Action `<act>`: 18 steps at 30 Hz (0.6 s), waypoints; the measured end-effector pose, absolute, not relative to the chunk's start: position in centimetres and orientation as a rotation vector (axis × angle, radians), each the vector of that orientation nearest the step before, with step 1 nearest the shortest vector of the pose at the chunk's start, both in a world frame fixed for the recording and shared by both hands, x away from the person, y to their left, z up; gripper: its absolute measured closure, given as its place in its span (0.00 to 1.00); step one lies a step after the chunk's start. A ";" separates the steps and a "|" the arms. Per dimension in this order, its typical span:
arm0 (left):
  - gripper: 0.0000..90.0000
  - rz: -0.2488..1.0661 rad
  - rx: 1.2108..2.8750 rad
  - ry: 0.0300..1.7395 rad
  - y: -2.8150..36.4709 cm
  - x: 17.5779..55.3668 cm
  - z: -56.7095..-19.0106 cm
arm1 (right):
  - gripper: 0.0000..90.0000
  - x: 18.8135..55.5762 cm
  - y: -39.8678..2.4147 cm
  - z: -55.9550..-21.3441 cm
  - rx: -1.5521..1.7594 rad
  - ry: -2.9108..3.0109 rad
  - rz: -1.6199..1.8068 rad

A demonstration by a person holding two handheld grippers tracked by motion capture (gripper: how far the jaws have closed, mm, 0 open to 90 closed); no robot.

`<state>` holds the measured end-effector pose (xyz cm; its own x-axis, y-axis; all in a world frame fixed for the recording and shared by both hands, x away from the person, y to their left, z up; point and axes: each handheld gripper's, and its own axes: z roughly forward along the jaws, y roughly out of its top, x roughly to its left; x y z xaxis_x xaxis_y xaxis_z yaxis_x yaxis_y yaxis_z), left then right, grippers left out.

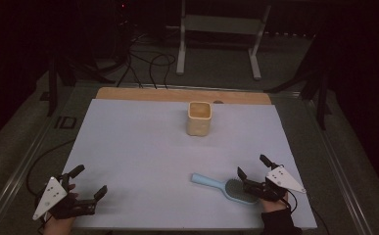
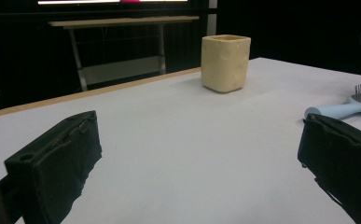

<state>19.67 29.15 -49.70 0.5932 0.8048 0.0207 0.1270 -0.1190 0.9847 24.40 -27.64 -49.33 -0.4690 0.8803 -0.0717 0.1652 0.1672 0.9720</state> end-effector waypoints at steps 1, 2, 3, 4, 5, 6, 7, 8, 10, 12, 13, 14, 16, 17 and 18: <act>0.00 0.696 1.609 0.795 29.1 19.7 -49.7 | 0.09 24.4 -27.6 -49.4 0.994 1.775 1.343; 0.00 0.694 1.606 0.793 29.1 19.7 -49.6 | 0.09 24.4 -27.6 -49.4 0.995 1.777 1.341; 0.00 0.692 1.606 0.792 29.1 19.7 -49.7 | 0.09 24.4 -27.6 -49.4 0.996 1.780 1.340; 0.00 0.685 1.608 0.793 29.1 19.7 -49.7 | 0.09 24.4 -27.6 -49.4 0.995 1.779 1.339; 0.00 0.680 1.615 0.792 29.1 19.8 -49.7 | 0.09 24.4 -27.6 -49.3 0.996 1.777 1.340; 0.00 0.674 1.618 0.795 29.0 19.8 -49.7 | 0.09 24.4 -27.6 -49.3 0.997 1.777 1.344; 0.00 0.677 1.624 0.793 29.0 19.8 -49.7 | 0.09 24.4 -27.6 -49.4 0.998 1.779 1.342; 0.00 0.678 1.621 0.790 28.9 19.8 -49.7 | 0.09 24.4 -27.5 -49.4 0.998 1.780 1.338; 0.00 0.674 1.619 0.793 28.9 19.8 -49.7 | 0.09 24.4 -27.5 -49.5 1.005 1.787 1.342; 0.00 0.677 1.617 0.788 29.0 19.8 -49.6 | 0.09 24.4 -27.5 -49.5 1.002 1.791 1.341; 0.00 0.675 1.612 0.790 29.0 19.8 -49.6 | 0.09 24.4 -27.5 -49.5 1.003 1.792 1.339; 0.00 0.674 1.610 0.793 29.0 19.8 -49.7 | 0.09 24.4 -27.5 -49.4 1.006 1.791 1.342; 0.00 0.674 1.615 0.794 29.0 19.8 -49.7 | 0.09 24.3 -27.4 -49.3 1.000 1.784 1.349; 0.00 0.675 1.616 0.791 29.0 19.8 -49.7 | 0.09 24.3 -27.4 -49.2 0.996 1.788 1.347; 0.00 0.674 1.614 0.789 28.9 19.8 -49.6 | 0.09 24.2 -27.3 -49.2 0.993 1.792 1.343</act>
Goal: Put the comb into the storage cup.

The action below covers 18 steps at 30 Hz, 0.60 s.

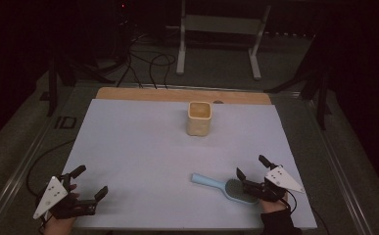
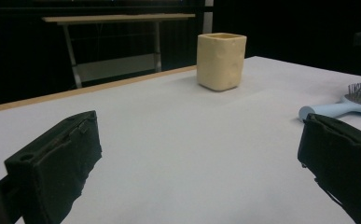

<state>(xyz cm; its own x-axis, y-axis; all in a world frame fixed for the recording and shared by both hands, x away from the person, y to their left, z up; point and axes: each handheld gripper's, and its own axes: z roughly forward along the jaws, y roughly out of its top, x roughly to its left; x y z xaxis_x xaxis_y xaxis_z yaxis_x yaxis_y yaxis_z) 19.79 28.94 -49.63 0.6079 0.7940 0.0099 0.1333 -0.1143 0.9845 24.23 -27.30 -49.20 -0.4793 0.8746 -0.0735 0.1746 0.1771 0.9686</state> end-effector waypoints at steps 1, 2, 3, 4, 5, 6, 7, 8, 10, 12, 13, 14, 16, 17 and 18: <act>0.00 0.676 1.615 0.789 28.9 19.8 -49.6 | 0.09 24.2 -27.3 -49.2 0.988 1.791 1.338; 0.00 0.673 1.616 0.791 28.9 19.8 -49.7 | 0.09 24.2 -27.2 -49.1 0.986 1.792 1.338; 0.00 0.672 1.617 0.793 28.9 19.8 -49.7 | 0.09 24.2 -27.2 -49.0 0.990 1.790 1.337; 0.00 0.675 1.617 0.792 28.9 19.8 -49.7 | 0.09 24.2 -27.2 -49.0 0.992 1.786 1.338; 0.00 0.676 1.614 0.791 28.9 19.8 -49.6 | 0.09 24.1 -27.2 -48.9 0.993 1.788 1.334; 0.00 0.675 1.611 0.791 28.9 19.8 -49.6 | 0.09 24.1 -27.2 -48.8 0.997 1.789 1.331; 0.00 0.677 1.613 0.792 28.9 19.8 -49.6 | 0.09 24.1 -27.1 -48.6 0.997 1.788 1.332; 0.00 0.676 1.615 0.793 28.9 19.8 -49.6 | 0.09 24.2 -27.1 -48.5 1.001 1.788 1.333; 0.00 0.679 1.616 0.789 28.8 19.8 -49.6 | 0.09 24.2 -26.9 -48.1 1.003 1.801 1.329; 0.00 0.677 1.614 0.788 28.8 19.8 -49.6 | 0.09 24.2 -26.6 -47.6 1.002 1.812 1.322; 0.00 0.678 1.619 0.788 28.8 19.8 -49.6 | 0.09 24.3 -26.4 -47.4 0.995 1.823 1.317; 0.00 0.678 1.618 0.788 28.8 19.7 -49.6 | 0.09 24.3 -26.2 -47.1 0.995 1.824 1.321; 0.00 0.676 1.614 0.786 28.8 19.8 -49.6 | 0.09 24.6 -25.8 -46.6 0.991 1.841 1.320; 0.00 0.676 1.614 0.785 28.8 19.8 -49.6 | 0.09 24.8 -25.6 -46.3 0.988 1.853 1.321; 0.00 0.674 1.615 0.787 28.8 19.8 -49.6 | 0.09 24.9 -25.4 -46.0 0.982 1.857 1.318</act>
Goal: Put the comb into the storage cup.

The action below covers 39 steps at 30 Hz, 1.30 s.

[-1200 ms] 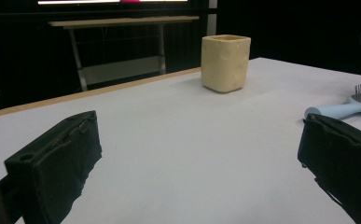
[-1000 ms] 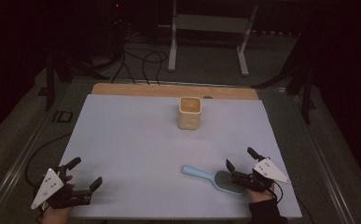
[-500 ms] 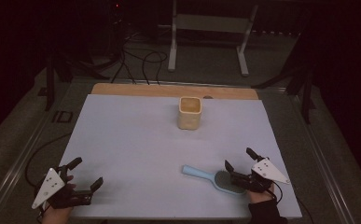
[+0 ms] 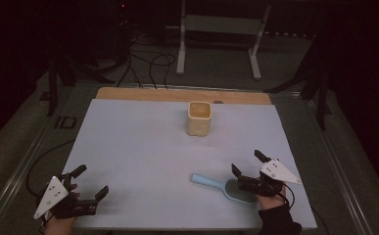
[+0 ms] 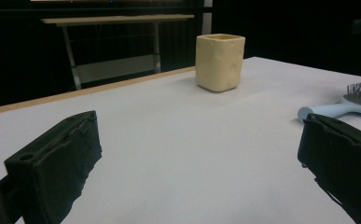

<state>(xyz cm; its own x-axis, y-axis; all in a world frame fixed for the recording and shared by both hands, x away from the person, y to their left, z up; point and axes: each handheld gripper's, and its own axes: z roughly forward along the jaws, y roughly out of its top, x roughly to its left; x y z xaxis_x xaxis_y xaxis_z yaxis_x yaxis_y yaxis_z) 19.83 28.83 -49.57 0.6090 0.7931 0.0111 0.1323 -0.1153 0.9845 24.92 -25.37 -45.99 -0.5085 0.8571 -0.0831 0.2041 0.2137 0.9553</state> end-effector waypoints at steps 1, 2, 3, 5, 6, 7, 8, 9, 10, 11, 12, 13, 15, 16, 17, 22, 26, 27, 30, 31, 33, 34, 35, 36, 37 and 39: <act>0.00 0.673 1.614 0.787 28.8 19.8 -49.6 | 0.09 25.1 -25.2 -45.7 0.979 1.866 1.317; 0.00 0.675 1.614 0.786 28.8 19.8 -49.6 | 0.09 25.3 -24.9 -45.4 0.983 1.882 1.312; 0.00 0.675 1.614 0.786 28.8 19.8 -49.6 | 0.09 25.3 -24.9 -45.4 0.983 1.882 1.312; 0.00 0.676 1.612 0.781 28.8 19.8 -49.5 | 0.09 25.9 -24.3 -44.9 0.995 1.918 1.317; 0.00 0.674 1.612 0.784 28.8 19.8 -49.5 | 0.09 26.1 -24.1 -44.7 0.997 1.931 1.314; 0.00 0.672 1.613 0.786 28.8 19.8 -49.5 | 0.09 26.3 -23.7 -44.6 1.006 1.947 1.326; 0.00 0.672 1.614 0.785 28.8 19.8 -49.6 | 0.09 26.5 -23.4 -44.4 1.003 1.959 1.346; 0.00 0.674 1.616 0.784 28.8 19.8 -49.5 | 0.09 26.7 -23.1 -44.3 1.000 1.972 1.356; 0.00 0.673 1.614 0.783 28.8 19.9 -49.5 | 0.09 26.9 -22.7 -44.2 0.994 1.985 1.363; 0.00 0.672 1.613 0.783 28.8 19.9 -49.5 | 0.09 27.0 -22.3 -44.1 0.988 1.994 1.373; 0.00 0.669 1.613 0.785 28.8 19.9 -49.5 | 0.09 27.2 -21.8 -44.0 0.988 2.006 1.376; 0.00 0.668 1.615 0.786 28.7 19.9 -49.6 | 0.09 27.5 -21.3 -43.9 0.989 2.023 1.386; 0.00 0.668 1.617 0.782 28.7 19.9 -49.5 | 0.09 27.8 -20.5 -43.9 1.002 2.053 1.399; 0.00 0.667 1.615 0.782 28.7 19.9 -49.5 | 0.09 28.2 -19.6 -44.0 1.014 2.100 1.417; 0.00 0.666 1.614 0.783 28.7 19.9 -49.5 | 0.09 28.2 -19.6 -44.0 1.014 2.100 1.417; 0.00 0.656 1.603 0.789 28.9 19.9 -49.5 | 0.18 29.1 -17.0 -44.9 1.015 2.177 1.345; 0.00 0.652 1.609 0.787 28.8 19.9 -49.5 | 0.30 29.6 -16.2 -45.6 1.025 2.200 1.288; 0.00 0.652 1.609 0.786 28.8 19.9 -49.5 | 0.42 29.7 -16.0 -45.8 1.039 2.207 1.262; 0.00 0.649 1.611 0.790 28.8 19.9 -49.6 | 0.69 29.8 -15.5 -46.3 1.038 2.230 1.212; 0.00 0.650 1.611 0.788 28.8 19.9 -49.6 | 0.81 30.0 -15.1 -46.8 1.047 2.265 1.175; 0.00 0.650 1.611 0.786 28.8 19.9 -49.5 | 0.87 30.0 -14.9 -47.0 1.047 2.281 1.160; 0.00 0.651 1.612 0.787 28.8 19.9 -49.5 | 0.91 30.0 -14.7 -47.3 1.044 2.306 1.139; 0.00 0.648 1.612 0.789 28.8 19.9 -49.6 | 0.95 30.0 -14.5 -47.5 1.047 2.322 1.113; 0.00 0.648 1.613 0.789 28.8 19.9 -49.6 | 0.99 30.0 -14.2 -48.1 1.066 2.356 1.089; 0.00 0.651 1.614 0.786 28.8 19.9 -49.6 | 0.99 30.0 -14.2 -48.1 1.066 2.356 1.089; 0.00 0.648 1.612 0.785 28.8 19.9 -49.5 | 1.00 30.0 -13.9 -48.7 1.071 2.392 1.051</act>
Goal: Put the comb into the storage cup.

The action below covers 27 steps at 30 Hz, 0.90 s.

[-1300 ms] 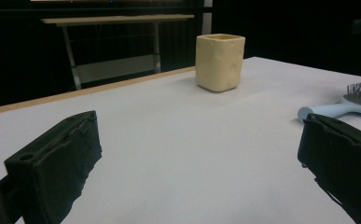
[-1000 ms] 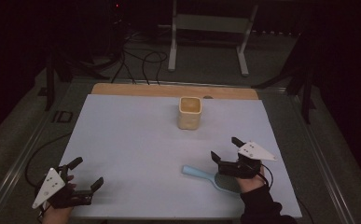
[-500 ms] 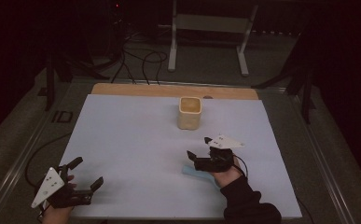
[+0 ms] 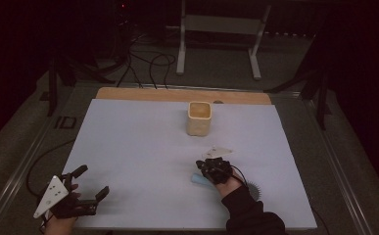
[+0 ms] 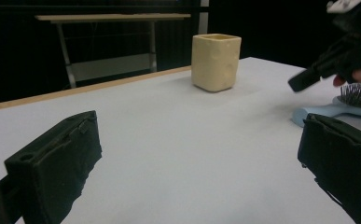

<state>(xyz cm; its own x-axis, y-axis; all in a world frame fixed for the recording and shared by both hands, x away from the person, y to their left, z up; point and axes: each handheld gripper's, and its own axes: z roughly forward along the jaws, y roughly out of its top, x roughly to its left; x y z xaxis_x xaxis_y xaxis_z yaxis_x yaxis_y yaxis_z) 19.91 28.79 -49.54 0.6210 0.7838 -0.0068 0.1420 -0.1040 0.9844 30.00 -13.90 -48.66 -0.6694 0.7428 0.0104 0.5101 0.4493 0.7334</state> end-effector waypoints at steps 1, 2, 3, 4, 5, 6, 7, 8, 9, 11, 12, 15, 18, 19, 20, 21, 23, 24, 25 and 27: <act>0.00 0.645 1.611 0.788 28.8 19.9 -49.6 | 1.00 30.0 -13.7 -48.9 1.070 2.408 1.032; 0.00 0.645 1.614 0.789 28.8 19.9 -49.6 | 1.00 29.9 -13.5 -49.4 1.067 2.423 0.994; 0.00 0.645 1.616 0.788 28.8 19.9 -49.6 | 1.00 29.9 -13.5 -49.4 1.067 2.423 0.994; 0.00 0.645 1.616 0.784 28.7 19.9 -49.6 | 1.00 30.0 -13.4 -49.6 1.058 2.430 0.972; 0.00 0.639 1.622 0.780 28.7 20.0 -49.6 | 1.00 30.0 -13.2 -49.9 1.057 2.447 0.947; 0.00 0.639 1.622 0.780 28.7 20.0 -49.6 | 1.00 30.0 -13.2 -49.9 1.057 2.447 0.947; 0.00 0.632 1.631 0.781 28.7 20.0 -49.6 | 1.00 30.1 -13.1 -50.0 1.066 2.456 0.943; 0.00 0.632 1.640 0.778 28.6 20.0 -49.7 | 1.00 30.1 -13.0 -50.1 1.065 2.467 0.929; 0.00 0.633 1.642 0.777 28.5 19.9 -49.7 | 1.00 30.0 -12.8 -50.1 1.059 2.473 0.917; 0.00 0.637 1.640 0.768 28.5 20.0 -49.6 | 1.00 29.9 -12.8 -50.1 1.054 2.482 0.915; 0.00 0.637 1.638 0.769 28.5 20.0 -49.6 | 1.00 29.8 -12.8 -50.1 1.057 2.496 0.929; 0.00 0.638 1.641 0.772 28.5 19.9 -49.6 | 1.00 29.6 -12.8 -50.2 1.063 2.513 0.933; 0.00 0.636 1.633 0.774 28.5 19.9 -49.5 | 1.00 28.6 -12.5 -50.3 1.034 2.545 0.942; 0.00 0.637 1.635 0.774 28.5 19.9 -49.6 | 1.00 28.6 -12.5 -50.3 1.034 2.545 0.942; 0.00 0.636 1.634 0.771 28.5 19.8 -49.5 | 1.00 27.9 -12.4 -50.3 1.020 2.566 0.951; 0.00 0.636 1.634 0.771 28.5 19.8 -49.5 | 1.00 27.9 -12.4 -50.3 1.020 2.566 0.951; 0.00 0.636 1.632 0.772 28.5 19.9 -49.5 | 1.00 27.3 -12.4 -50.2 1.004 2.588 0.954; 0.00 0.634 1.635 0.772 28.5 19.9 -49.5 | 1.00 26.7 -12.5 -50.1 0.995 2.599 0.963; 0.00 0.635 1.636 0.771 28.5 19.8 -49.5 | 1.00 26.4 -12.6 -50.1 0.995 2.608 0.964; 0.00 0.637 1.634 0.767 28.5 19.9 -49.5 | 1.00 25.7 -12.8 -50.1 0.980 2.624 0.972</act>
<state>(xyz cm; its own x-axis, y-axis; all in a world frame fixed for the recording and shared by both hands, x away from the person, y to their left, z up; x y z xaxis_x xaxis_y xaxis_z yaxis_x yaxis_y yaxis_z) 19.86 28.50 -49.47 0.6370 0.7708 0.0024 0.1441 -0.1221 0.9820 25.75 -12.84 -50.07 -0.7677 0.6380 0.0599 0.5231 0.5698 0.6338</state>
